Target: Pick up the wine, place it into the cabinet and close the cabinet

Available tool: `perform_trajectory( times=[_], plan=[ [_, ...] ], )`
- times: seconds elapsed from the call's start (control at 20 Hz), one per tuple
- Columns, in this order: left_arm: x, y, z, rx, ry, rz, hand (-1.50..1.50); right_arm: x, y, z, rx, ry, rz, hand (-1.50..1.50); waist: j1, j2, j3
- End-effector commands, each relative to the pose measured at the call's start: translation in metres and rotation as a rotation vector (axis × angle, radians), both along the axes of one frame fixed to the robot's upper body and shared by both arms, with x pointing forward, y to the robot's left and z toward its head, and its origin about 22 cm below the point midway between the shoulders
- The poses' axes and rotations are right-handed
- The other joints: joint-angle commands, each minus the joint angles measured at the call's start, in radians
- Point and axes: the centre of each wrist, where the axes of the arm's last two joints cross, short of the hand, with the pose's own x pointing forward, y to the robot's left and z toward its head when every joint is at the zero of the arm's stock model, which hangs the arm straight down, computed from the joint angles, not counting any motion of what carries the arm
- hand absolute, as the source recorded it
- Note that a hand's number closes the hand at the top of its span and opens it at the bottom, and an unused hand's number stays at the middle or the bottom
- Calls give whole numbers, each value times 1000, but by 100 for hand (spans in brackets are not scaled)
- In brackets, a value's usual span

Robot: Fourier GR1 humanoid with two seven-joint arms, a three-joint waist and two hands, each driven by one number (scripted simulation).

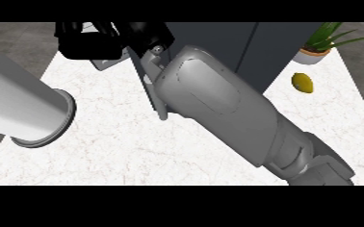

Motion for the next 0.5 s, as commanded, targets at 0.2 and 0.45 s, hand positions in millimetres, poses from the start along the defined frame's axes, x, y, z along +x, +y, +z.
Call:
perform_trajectory(
  times=[0.2, 0.45],
  plan=[
    [4, -2, 3, -4, -16, 26, 150, 58, -73, -53, -80, 65, -255, 150, -38, 75, 9],
    [6, -6, 7, 0, -13, 11, 150, 60, -71, -49, -66, 47, -248, 150, -31, 72, 8]
  ],
)
